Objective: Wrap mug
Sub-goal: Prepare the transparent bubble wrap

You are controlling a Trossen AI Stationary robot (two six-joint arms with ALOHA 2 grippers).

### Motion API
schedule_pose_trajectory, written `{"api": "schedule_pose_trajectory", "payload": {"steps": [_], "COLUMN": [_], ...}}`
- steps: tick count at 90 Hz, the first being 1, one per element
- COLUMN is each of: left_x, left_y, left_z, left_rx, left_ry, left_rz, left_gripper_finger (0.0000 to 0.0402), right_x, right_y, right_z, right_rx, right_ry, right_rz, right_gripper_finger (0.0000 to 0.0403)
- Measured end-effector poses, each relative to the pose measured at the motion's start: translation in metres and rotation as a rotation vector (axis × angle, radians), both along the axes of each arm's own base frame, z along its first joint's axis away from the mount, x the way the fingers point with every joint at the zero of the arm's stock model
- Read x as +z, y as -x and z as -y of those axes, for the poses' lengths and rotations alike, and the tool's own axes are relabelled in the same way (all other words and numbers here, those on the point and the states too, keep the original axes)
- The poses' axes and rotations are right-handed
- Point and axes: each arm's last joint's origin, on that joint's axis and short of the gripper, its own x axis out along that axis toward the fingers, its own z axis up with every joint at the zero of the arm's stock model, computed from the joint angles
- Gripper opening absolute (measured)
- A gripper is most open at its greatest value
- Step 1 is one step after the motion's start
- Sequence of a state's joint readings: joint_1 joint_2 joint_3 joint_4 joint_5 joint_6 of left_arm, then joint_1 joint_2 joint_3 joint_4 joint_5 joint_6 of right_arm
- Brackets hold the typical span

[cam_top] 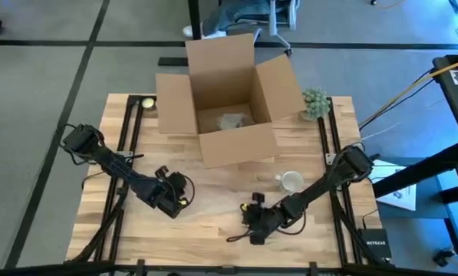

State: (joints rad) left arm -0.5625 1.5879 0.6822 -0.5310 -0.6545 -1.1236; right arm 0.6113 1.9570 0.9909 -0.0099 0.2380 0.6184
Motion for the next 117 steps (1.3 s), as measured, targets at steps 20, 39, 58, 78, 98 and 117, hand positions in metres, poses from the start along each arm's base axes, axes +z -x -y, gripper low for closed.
{"api": "schedule_pose_trajectory", "payload": {"steps": [20, 39, 58, 78, 98, 117], "left_x": [-0.013, -0.011, 0.010, 0.038, 0.055, 0.056], "left_y": [0.014, 0.007, -0.008, -0.024, -0.033, -0.034], "left_z": [-0.010, -0.005, 0.005, 0.025, 0.038, 0.038], "left_rx": [0.084, 0.057, -0.024, -0.108, -0.143, -0.138], "left_ry": [-0.011, 0.018, 0.060, 0.148, 0.163, 0.156], "left_rz": [0.020, 0.058, 0.065, 0.121, 0.194, 0.213], "left_gripper_finger": [0.0088, 0.0088, 0.0088, 0.0088, 0.0088, 0.0088], "right_x": [0.011, 0.040, 0.068, 0.062, 0.049, 0.025], "right_y": [0.033, 0.047, 0.042, 0.037, 0.034, 0.029], "right_z": [-0.029, -0.026, -0.017, -0.014, -0.014, -0.016], "right_rx": [0.231, 0.245, 0.240, 0.181, 0.053, -0.039], "right_ry": [-0.237, -0.265, -0.140, 0.024, 0.042, 0.060], "right_rz": [-0.258, -0.271, -0.048, 0.036, 0.036, 0.016], "right_gripper_finger": [0.0115, 0.0115, 0.0115, 0.0115, 0.0115, 0.0115]}}
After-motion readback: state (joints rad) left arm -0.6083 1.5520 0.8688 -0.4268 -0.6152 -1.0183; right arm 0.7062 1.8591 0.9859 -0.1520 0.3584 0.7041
